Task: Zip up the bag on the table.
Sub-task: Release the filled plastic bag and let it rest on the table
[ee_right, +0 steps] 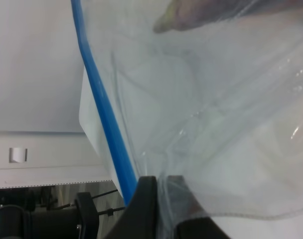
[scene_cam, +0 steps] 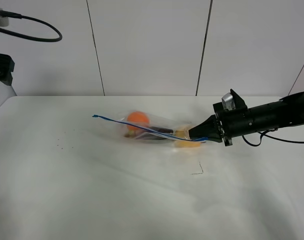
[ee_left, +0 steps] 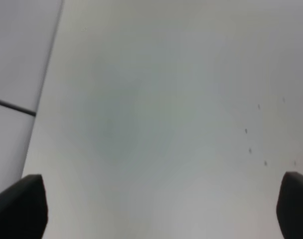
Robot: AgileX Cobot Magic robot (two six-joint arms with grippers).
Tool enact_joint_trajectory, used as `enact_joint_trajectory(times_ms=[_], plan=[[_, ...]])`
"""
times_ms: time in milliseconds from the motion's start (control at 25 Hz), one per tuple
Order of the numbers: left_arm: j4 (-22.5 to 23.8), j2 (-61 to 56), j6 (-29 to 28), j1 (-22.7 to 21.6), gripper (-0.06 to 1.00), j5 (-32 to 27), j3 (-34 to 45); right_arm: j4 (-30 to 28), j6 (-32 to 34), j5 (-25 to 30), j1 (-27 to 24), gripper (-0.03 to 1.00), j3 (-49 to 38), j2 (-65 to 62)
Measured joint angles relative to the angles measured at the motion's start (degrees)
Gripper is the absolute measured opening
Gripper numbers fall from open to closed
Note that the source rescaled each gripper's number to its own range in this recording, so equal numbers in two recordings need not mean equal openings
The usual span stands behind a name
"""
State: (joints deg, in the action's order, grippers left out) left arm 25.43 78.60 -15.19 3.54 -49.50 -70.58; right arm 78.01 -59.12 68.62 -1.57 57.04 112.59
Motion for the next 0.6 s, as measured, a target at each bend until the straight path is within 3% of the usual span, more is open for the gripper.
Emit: enact_joint_trajectory(times_ms=[600], plan=[[-1.2, -15.4, -0.5, -0.2, 1.0, 1.9, 14.0, -0.9, -0.2, 0.0, 0.0, 0.0, 0.0, 0.0]])
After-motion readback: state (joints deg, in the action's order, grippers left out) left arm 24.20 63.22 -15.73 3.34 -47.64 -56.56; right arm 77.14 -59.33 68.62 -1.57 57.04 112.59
